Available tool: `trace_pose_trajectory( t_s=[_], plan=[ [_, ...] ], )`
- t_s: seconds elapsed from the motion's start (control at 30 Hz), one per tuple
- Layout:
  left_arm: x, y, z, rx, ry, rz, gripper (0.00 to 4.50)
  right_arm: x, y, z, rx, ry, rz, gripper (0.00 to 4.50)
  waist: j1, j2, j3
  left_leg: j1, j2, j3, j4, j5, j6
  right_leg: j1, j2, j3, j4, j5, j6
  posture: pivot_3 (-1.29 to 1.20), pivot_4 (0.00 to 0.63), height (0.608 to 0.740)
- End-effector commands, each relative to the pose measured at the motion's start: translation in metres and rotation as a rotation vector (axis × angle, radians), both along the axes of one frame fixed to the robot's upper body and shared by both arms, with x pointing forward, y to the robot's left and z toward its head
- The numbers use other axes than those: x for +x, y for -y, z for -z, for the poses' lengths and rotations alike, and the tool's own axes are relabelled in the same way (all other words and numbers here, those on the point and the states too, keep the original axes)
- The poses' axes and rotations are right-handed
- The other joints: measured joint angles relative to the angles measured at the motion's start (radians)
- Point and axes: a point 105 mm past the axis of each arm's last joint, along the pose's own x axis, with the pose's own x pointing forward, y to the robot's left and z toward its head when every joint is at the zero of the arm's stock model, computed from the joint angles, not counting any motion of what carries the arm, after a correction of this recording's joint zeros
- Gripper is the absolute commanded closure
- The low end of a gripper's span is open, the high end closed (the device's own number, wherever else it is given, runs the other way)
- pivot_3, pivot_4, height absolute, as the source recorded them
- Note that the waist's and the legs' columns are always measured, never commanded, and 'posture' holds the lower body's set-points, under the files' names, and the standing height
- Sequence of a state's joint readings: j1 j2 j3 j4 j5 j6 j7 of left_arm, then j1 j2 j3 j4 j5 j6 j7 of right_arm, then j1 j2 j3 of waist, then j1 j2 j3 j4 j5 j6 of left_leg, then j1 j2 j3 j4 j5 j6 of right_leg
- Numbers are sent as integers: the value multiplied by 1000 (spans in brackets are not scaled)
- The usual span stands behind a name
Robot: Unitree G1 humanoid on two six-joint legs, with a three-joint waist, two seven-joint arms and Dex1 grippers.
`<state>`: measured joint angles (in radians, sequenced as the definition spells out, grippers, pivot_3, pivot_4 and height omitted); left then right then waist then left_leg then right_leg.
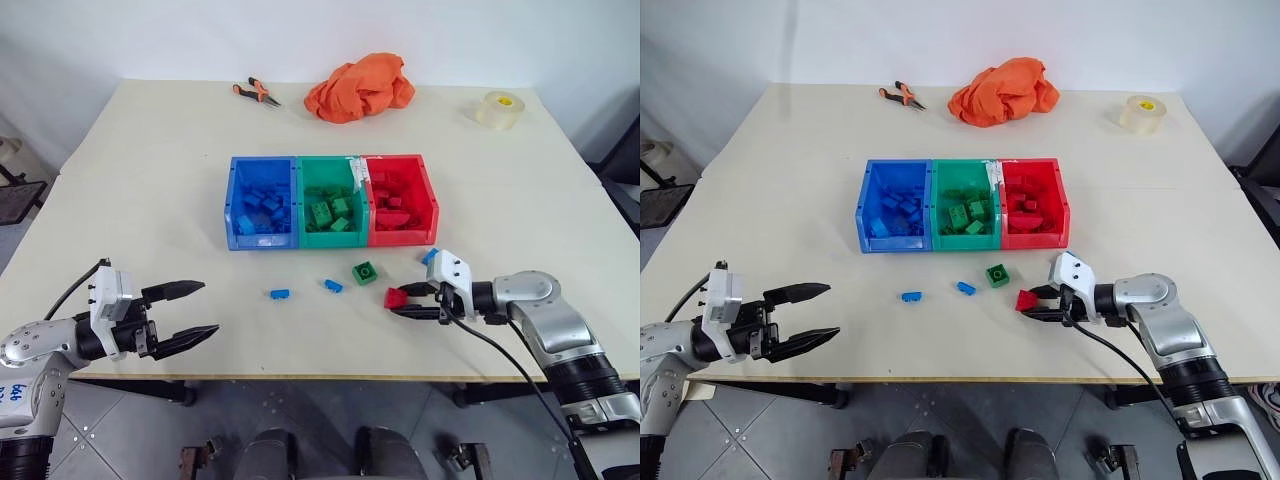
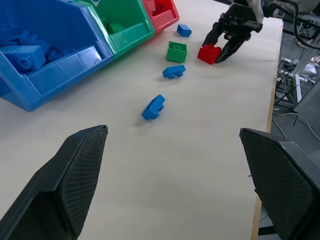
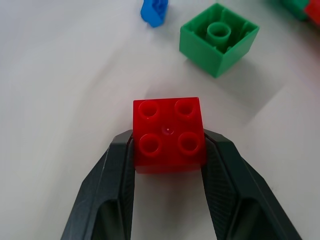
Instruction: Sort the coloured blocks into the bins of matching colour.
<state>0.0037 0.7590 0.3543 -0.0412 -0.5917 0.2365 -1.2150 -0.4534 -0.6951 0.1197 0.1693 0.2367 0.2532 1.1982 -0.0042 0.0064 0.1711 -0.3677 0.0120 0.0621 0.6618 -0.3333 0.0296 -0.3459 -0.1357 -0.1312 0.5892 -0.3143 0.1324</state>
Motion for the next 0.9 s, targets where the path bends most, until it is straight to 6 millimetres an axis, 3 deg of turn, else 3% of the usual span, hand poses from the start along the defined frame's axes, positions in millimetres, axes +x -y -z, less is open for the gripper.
trace_pose_trajectory(
  t_s=[0.03,0.2,0.27,0.47,0.6,0.77,0.9],
  plan=[
    [1,0,-7,-11,42,5,0,18,2,-48,90,127,56,3035,-1,0,0,0,0,0,0,0,0,0,0,0,0,0,0,0,150,740],
    [6,2,-10,-15,57,3,0,57,3,-102,210,276,175,3035,-8,0,0,0,2,0,0,0,-1,-1,0,1,0,0,0,0,150,740],
    [9,3,-11,-18,67,5,0,78,4,-113,218,303,242,3035,-16,0,0,0,1,1,0,0,-1,-2,0,1,1,0,0,0,150,740],
    [13,5,-12,-21,85,10,0,110,-2,-107,183,290,326,3035,-27,0,0,-1,1,-2,0,0,-1,-2,2,1,4,0,-1,0,150,740],
    [15,5,-14,-22,95,9,0,123,-4,-104,164,300,385,1713,-30,0,0,-1,1,1,0,0,-1,-3,3,0,4,0,-1,0,150,740],
    [17,5,-15,-24,100,14,0,117,-2,-118,170,356,330,29,-26,0,0,-1,1,1,0,0,-1,-3,3,1,5,0,-1,0,150,740],
    [19,6,-15,-27,98,29,0,84,10,-117,162,338,196,10,-20,0,0,-2,1,-2,1,0,0,-2,3,2,5,0,0,0,150,740]
  ],
)
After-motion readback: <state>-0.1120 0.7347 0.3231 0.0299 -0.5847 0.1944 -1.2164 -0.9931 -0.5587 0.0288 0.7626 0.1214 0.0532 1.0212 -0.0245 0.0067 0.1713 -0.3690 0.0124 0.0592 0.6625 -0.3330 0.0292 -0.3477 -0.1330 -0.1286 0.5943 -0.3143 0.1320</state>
